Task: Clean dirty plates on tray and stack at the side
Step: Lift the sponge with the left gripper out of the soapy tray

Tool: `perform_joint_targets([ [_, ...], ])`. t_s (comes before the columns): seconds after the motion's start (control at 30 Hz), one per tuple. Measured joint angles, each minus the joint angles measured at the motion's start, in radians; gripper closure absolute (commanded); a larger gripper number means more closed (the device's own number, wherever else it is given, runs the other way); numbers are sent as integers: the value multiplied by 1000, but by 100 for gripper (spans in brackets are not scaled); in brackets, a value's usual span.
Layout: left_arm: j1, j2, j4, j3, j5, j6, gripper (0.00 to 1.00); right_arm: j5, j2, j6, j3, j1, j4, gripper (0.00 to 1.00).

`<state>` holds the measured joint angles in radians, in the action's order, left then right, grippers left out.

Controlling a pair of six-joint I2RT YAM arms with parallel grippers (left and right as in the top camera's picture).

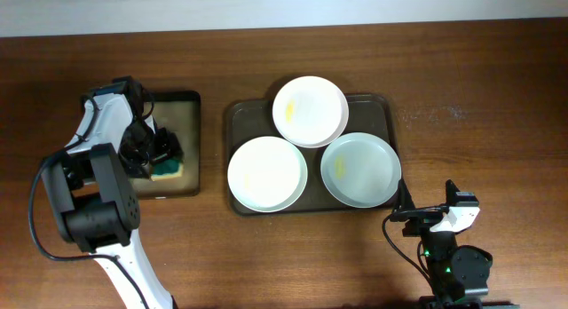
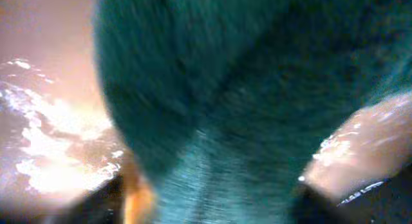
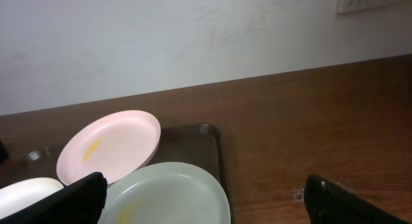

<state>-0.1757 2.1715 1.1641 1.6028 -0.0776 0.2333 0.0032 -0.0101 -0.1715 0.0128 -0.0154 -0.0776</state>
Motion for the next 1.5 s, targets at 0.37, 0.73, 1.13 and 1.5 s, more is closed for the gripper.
perform_joint_targets([
  [0.37, 0, 0, -62, 0, -2, -3, 1, 0, 0, 0, 0, 0, 0, 2],
  [0.73, 0, 0, -159, 0, 1, -1, 71, 0, 0, 0, 0, 0, 0, 1],
  [1.13, 0, 15, 80, 145, 0, -2, 100, 0, 0, 1, 0, 0, 0, 2],
  [1.5, 0, 22, 437, 731, -8, -2, 100, 0, 0, 0, 0, 0, 0, 2],
])
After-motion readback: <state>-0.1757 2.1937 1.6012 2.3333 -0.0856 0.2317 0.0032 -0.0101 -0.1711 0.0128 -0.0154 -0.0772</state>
